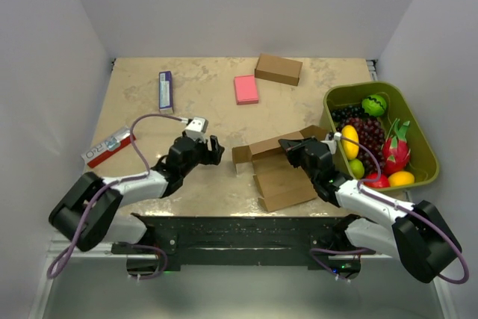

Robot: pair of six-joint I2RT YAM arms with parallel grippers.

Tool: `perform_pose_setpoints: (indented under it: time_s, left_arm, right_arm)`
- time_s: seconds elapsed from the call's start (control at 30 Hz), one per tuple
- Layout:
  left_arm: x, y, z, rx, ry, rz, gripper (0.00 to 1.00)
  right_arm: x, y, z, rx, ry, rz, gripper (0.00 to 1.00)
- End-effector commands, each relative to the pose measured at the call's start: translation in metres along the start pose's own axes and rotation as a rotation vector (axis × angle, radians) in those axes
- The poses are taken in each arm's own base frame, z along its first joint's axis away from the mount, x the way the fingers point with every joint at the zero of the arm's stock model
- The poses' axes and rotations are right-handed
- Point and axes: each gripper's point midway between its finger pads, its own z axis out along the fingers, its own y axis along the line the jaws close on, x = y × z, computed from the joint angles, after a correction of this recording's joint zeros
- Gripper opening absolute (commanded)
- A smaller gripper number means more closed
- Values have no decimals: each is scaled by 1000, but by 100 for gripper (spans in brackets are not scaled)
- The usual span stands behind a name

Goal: Fold the paper box

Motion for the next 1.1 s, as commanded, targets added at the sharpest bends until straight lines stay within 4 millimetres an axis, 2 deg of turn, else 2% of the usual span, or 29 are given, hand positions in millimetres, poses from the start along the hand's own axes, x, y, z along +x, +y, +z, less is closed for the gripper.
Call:
perform_pose_setpoints:
  time_s: [0.0,0.07,0.2,0.37,0.53,0.63,0.73,0.93,1.0,1.07]
  left_arm:
    - [-6,-4,27,5,-18,-17,73]
    - [10,-10,32,44,22,-20,73]
    - [15,-26,36,121,-4,-16,73]
    - [28,-58,40,226,20,80,73]
    - [44,-80,30,284,48,137,71]
    - [51,-79,24,275,58,123,70]
    - [49,-84,21,303,43,117,69]
    - [48,-101,15,383,31,153,66]
    - [48,-102,12,387,26,167,66]
    - [49,-89,11,323,26,167,66]
  right_arm:
    - [-11,7,1,-23,-57,-6,0]
    - [-11,6,2,-21,-57,-7,0]
    - [-10,7,3,-22,-56,-10,0]
    - [-9,6,4,-21,-50,-9,0]
    - [-10,6,5,-17,-57,-8,0]
    - [-9,5,5,-18,-52,-10,0]
    - [-8,3,7,-12,-49,-10,0]
    - [-7,4,8,-13,-44,-9,0]
    - [-7,4,7,-13,-44,-9,0]
    - [-7,3,7,-13,-46,-9,0]
